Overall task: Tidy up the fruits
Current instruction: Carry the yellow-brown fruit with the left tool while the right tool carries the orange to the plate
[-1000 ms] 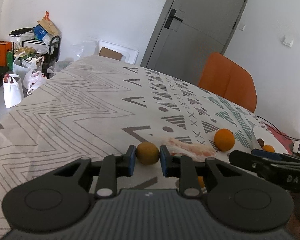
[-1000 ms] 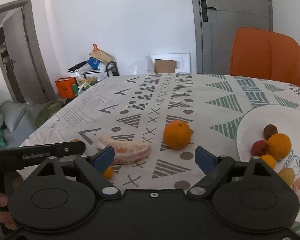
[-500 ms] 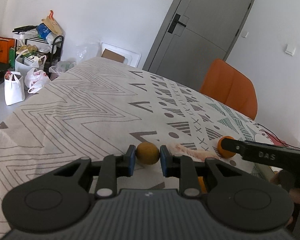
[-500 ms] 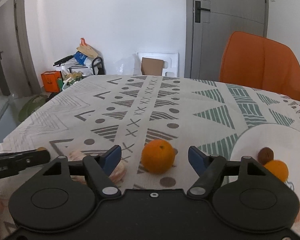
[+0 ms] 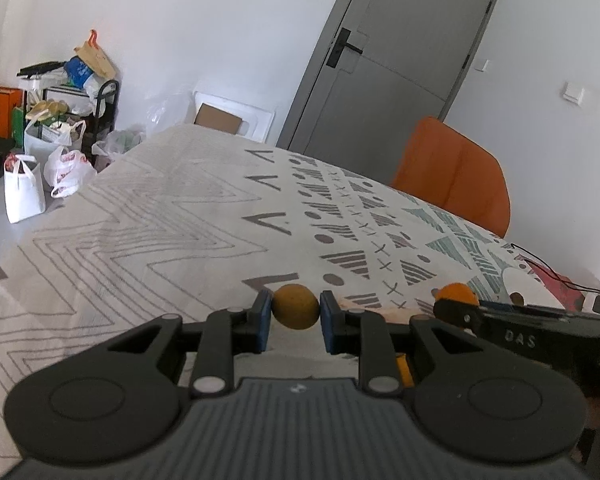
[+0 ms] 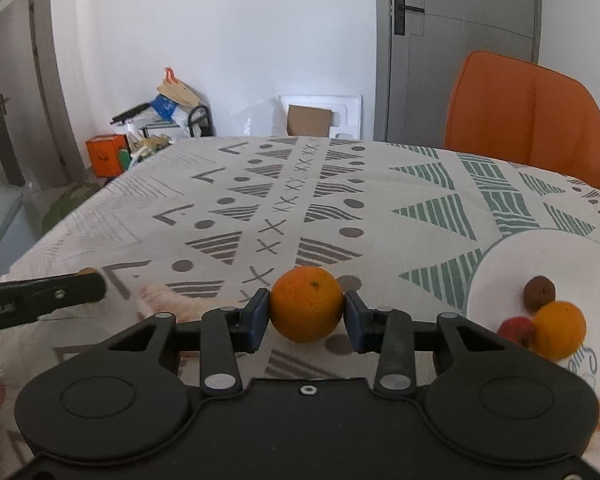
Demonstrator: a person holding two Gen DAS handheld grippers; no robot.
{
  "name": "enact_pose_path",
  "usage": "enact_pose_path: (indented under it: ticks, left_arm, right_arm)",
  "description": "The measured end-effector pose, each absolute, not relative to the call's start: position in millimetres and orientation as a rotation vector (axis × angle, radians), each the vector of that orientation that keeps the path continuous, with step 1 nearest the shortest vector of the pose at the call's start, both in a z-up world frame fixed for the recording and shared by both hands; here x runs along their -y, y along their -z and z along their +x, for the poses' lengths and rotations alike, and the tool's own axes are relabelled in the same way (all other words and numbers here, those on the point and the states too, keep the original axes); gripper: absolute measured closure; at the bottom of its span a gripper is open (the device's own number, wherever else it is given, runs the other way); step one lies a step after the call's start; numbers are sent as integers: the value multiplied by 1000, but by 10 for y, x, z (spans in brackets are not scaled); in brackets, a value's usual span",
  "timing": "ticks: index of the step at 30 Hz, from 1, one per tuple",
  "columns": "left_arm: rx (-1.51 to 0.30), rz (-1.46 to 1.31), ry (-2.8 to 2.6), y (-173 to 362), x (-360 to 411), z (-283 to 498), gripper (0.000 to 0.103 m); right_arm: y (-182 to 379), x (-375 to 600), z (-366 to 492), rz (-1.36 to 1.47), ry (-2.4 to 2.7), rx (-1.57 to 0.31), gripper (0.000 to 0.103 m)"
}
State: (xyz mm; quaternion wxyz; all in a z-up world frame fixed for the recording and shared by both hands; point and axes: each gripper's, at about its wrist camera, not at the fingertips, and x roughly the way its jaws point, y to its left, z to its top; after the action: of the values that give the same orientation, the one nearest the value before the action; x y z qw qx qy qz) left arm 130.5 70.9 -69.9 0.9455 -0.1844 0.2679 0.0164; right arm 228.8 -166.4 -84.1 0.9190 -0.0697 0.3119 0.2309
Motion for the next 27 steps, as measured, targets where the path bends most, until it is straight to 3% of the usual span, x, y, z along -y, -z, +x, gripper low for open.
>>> enact_pose_path:
  ticks: [27]
  left_arm:
    - [-525, -204, 64, 332, 216, 1496, 79]
  right_arm:
    - [533, 2711, 2046, 68, -420, -510, 65]
